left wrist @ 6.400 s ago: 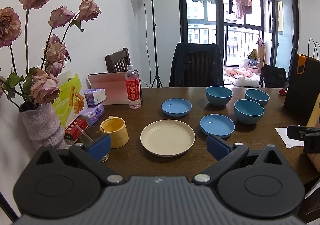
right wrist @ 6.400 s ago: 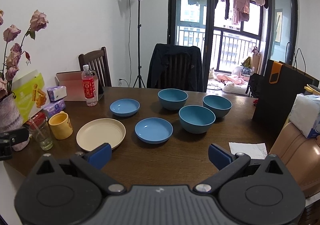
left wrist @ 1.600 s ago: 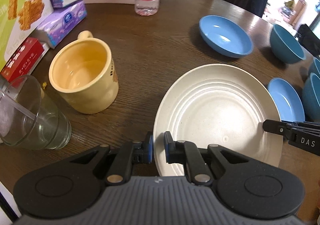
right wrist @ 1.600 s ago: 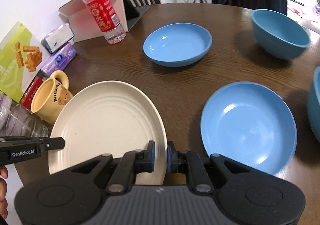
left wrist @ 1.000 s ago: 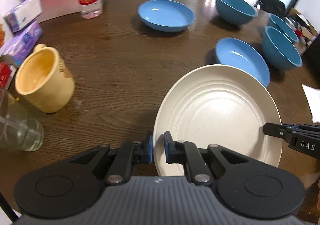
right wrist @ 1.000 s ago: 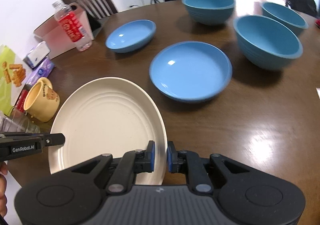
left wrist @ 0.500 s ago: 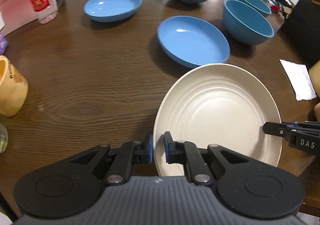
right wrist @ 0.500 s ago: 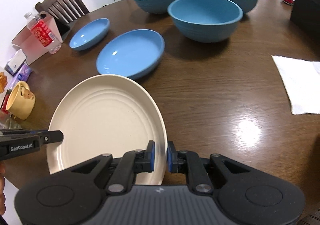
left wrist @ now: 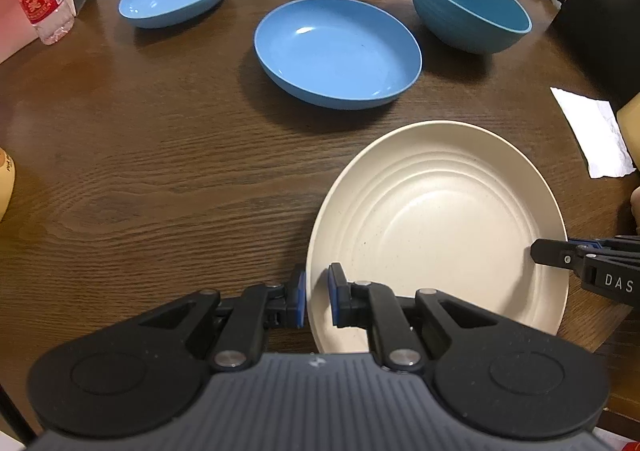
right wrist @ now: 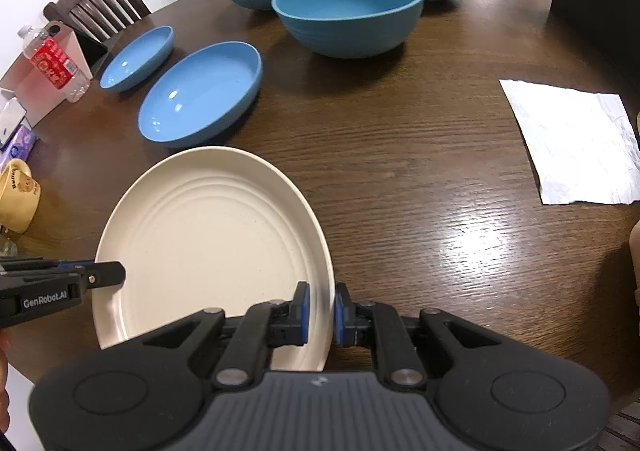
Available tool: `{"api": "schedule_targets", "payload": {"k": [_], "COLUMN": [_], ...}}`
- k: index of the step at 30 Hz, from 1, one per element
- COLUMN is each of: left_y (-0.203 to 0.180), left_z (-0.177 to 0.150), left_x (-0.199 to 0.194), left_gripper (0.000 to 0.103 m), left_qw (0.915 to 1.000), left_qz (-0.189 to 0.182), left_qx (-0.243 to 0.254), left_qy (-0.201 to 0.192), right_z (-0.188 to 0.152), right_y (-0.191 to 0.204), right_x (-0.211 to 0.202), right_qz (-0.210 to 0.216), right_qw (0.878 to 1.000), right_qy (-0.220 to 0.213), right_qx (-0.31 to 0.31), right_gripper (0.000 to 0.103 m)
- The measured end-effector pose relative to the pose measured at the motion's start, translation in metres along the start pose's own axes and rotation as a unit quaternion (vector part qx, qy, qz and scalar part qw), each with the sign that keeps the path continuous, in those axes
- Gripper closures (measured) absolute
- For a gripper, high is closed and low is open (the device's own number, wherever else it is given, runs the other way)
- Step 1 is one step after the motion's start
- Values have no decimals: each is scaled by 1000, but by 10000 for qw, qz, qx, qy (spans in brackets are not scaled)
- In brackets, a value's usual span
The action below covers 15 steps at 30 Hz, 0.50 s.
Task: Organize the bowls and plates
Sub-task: 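Carry the cream plate with the right gripper to a clear table spot, then open the right gripper and release the cream plate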
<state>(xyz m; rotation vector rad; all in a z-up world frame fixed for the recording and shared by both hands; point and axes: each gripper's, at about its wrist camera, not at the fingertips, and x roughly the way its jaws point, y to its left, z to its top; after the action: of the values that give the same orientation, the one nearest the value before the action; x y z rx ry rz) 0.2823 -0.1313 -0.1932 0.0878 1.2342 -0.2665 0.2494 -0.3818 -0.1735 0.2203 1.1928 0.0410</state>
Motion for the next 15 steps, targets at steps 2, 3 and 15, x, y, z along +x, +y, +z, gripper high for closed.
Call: {"api": "schedule_targets", "payload": {"k": [2, 3, 15], "left_y": [-3, -5, -18], "left_z": [-1, -1, 1], "left_x": [1, 2, 7], "left_gripper": [91, 91, 90], "left_qw": [10000, 10000, 9997], "left_qz": [15, 28, 132], "left_qx": [6, 23, 180], "left_qy": [25, 33, 68], "right_z": [0, -1, 0], "right_y": [-4, -5, -17], "right_x": [2, 3, 8], "right_qz": [-6, -6, -21], "right_qw": [10000, 10000, 9999], "right_qy": [36, 48, 94], "right_qx": [-4, 2, 66], "right_gripper": [91, 91, 91]}}
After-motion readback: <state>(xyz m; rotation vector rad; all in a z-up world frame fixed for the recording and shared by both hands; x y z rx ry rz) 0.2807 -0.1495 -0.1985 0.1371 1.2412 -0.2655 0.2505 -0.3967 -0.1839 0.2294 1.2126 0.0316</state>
